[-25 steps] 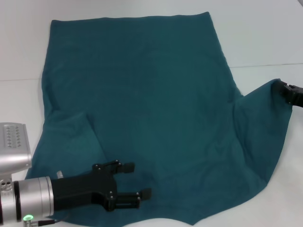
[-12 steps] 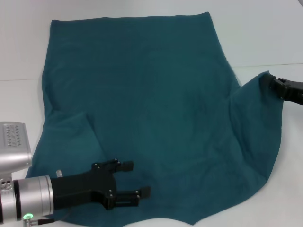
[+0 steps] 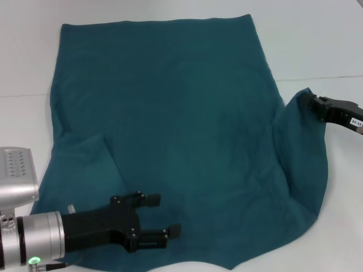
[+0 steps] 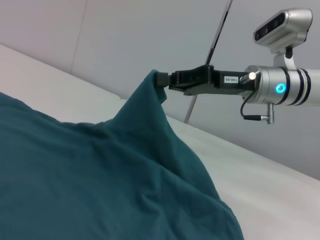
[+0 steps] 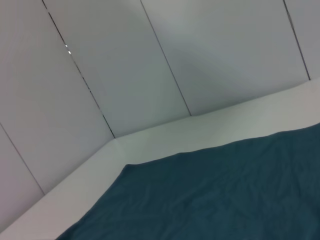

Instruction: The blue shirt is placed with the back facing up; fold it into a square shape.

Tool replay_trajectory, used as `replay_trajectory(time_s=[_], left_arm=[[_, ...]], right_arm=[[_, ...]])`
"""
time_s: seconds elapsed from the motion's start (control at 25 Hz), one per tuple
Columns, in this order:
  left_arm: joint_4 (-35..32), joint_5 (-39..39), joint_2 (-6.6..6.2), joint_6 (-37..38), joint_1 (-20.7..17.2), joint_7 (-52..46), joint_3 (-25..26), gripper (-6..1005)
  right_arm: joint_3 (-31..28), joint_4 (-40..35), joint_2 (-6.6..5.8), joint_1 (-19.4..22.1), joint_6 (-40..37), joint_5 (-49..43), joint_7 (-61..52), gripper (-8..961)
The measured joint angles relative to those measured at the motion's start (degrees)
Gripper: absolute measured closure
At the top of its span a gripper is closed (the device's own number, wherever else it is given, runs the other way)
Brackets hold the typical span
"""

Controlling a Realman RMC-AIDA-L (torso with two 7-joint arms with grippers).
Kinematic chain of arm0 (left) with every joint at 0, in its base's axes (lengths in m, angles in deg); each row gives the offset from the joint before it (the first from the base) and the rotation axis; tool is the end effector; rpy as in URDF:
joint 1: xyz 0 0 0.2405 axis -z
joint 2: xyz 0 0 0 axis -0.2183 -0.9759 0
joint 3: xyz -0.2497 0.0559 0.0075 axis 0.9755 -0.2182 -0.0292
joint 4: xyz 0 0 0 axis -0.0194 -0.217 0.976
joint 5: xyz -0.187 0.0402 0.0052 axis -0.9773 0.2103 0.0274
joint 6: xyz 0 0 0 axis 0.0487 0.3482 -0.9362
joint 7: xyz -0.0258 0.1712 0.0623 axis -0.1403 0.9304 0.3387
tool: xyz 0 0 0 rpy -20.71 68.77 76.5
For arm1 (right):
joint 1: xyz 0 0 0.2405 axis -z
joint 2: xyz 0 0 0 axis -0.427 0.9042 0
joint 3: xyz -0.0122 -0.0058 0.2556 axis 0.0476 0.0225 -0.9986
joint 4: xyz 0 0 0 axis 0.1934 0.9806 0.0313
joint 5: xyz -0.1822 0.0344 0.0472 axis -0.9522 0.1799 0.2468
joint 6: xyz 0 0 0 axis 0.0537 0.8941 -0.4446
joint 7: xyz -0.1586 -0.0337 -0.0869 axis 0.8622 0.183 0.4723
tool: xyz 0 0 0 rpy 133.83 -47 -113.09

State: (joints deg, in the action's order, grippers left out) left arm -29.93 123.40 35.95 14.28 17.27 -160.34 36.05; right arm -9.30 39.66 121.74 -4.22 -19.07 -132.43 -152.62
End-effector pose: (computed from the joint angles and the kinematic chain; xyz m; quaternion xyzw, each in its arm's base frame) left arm -0.2278 0.3005 -0.0972 -0.9359 -0.2307 -0.2499 0.0914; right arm 0.2924 0.3933 0.0244 -0.7780 0.4055 0.3245 0.3535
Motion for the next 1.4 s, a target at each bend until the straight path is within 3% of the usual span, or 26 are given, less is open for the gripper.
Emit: replay_trajectory(time_s=[0.4,0.92,1.4], left_arm=[[0.01,0.06,0.00,-0.27,0.08,0.00,0.00,78],[0.01,0.11,-0.09,-0.60,0.18,0.00,-0.07,77],[0.00,0.19,-0.09,-0.70,0.18,-0.78,-0.02,78]], right_arm=[[0.00,1.24,0.78,-0.56,1.74,0.35,-2.69,950],[0.31,3.03,0.78,-3.31,5.00,0.20,-7.48,951],[4.60,3.20,0.78,-6.04,6.06,0.25,-7.52,951]])
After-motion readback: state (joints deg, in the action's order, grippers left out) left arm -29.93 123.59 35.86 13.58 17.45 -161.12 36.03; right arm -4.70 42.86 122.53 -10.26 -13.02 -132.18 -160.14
